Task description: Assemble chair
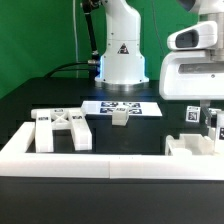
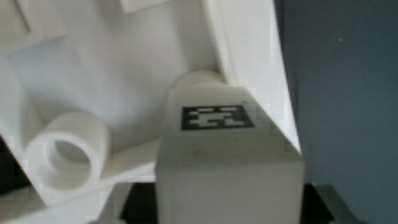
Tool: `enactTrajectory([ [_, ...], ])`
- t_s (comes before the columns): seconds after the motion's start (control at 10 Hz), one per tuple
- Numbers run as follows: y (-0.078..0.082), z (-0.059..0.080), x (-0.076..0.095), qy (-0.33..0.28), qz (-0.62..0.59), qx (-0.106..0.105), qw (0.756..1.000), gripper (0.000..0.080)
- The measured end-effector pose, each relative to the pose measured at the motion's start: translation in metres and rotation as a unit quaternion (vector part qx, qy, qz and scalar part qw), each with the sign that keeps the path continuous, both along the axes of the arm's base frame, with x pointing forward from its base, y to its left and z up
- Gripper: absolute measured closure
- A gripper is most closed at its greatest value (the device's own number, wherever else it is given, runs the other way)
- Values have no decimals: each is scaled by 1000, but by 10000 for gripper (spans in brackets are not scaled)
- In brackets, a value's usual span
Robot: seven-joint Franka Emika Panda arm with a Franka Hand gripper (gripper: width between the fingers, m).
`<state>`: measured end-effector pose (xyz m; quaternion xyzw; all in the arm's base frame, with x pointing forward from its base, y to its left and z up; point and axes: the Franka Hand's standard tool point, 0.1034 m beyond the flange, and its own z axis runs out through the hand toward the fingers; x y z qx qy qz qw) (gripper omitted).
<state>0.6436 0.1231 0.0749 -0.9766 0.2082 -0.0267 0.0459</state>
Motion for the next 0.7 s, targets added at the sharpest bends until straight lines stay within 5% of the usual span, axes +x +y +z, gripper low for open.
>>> enactTrajectory([
  [0.4,-4,-1,0,16,-193,15,981,508],
  [0.7,-6,-1,0,36,-324,24,945,508],
])
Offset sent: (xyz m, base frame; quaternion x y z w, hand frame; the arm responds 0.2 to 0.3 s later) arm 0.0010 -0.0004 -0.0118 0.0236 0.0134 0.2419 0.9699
